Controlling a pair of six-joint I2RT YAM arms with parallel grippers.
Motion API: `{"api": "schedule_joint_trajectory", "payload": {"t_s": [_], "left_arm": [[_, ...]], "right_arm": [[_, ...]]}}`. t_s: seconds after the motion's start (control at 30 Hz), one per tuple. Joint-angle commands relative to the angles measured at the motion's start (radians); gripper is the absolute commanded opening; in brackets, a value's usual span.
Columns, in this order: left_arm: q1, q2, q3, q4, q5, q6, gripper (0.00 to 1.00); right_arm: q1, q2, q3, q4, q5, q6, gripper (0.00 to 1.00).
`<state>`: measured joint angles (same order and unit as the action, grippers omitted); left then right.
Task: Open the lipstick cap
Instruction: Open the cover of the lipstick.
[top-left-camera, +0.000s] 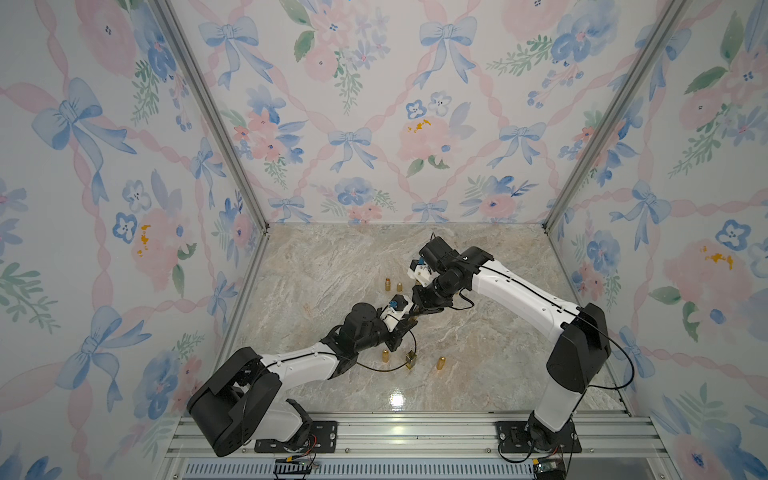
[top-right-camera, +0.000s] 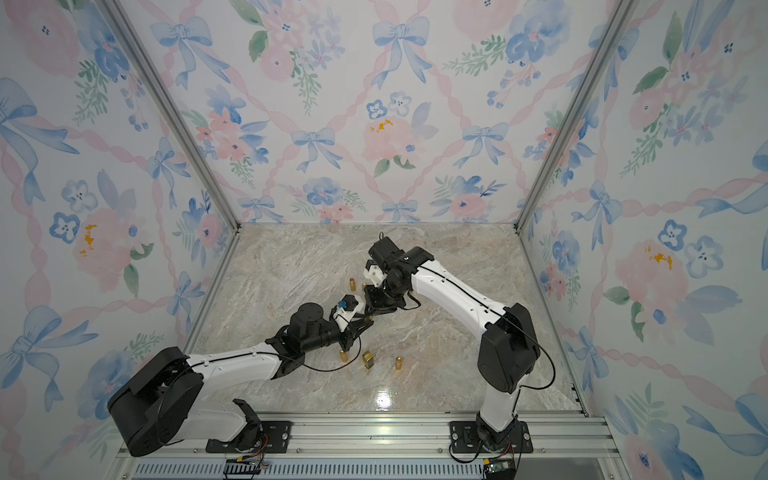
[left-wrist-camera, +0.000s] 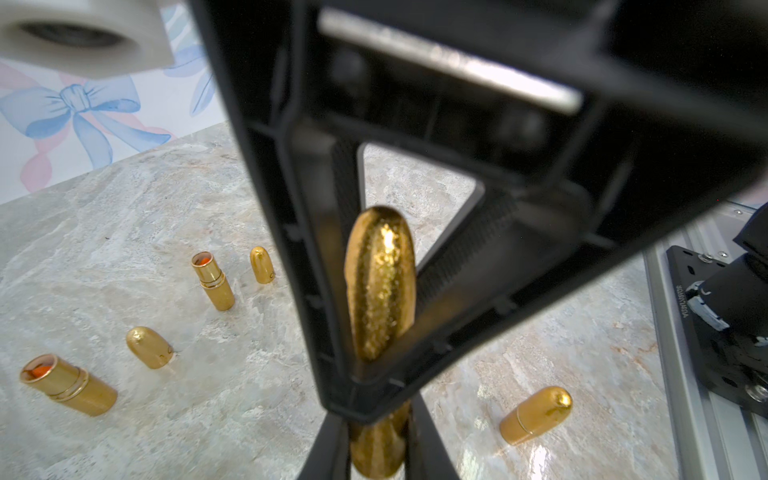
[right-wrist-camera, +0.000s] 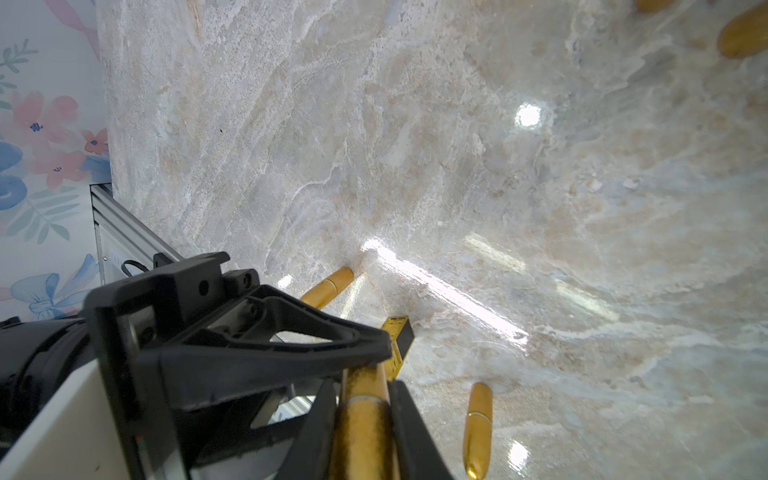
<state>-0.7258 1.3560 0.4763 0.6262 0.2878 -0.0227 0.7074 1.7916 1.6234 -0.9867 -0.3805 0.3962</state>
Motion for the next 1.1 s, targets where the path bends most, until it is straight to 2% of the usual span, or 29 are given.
{"api": "schedule_joint_trajectory", "payload": {"t_s": [0.0, 0.1, 0.27, 0.63, 1.07], "left_arm": [[-0.006, -0.002, 0.003, 0.018, -0.035, -0.030, 0.00], [-0.006, -0.019, -0.010, 0.017, -0.040, -0.053, 0.00], [-0.007, -0.042, -0.028, 0.017, -0.055, -0.064, 0.00], [-0.005, -0.055, -0.026, 0.017, -0.050, -0.079, 0.00], [-0.006, -0.052, -0.044, 0.014, -0.141, -0.112, 0.00]], "right_arm": [[0.001, -0.046, -0.016, 0.021, 0.012, 0.004, 0.30], [-0.001, -0.053, -0.010, 0.025, 0.022, 0.014, 0.38], [0.000, -0.076, -0.011, 0.042, 0.070, 0.021, 0.39], [0.002, -0.069, -0.030, 0.085, 0.075, 0.031, 0.29], [0.004, -0.088, -0.013, 0.076, 0.110, 0.026, 0.21]]}}
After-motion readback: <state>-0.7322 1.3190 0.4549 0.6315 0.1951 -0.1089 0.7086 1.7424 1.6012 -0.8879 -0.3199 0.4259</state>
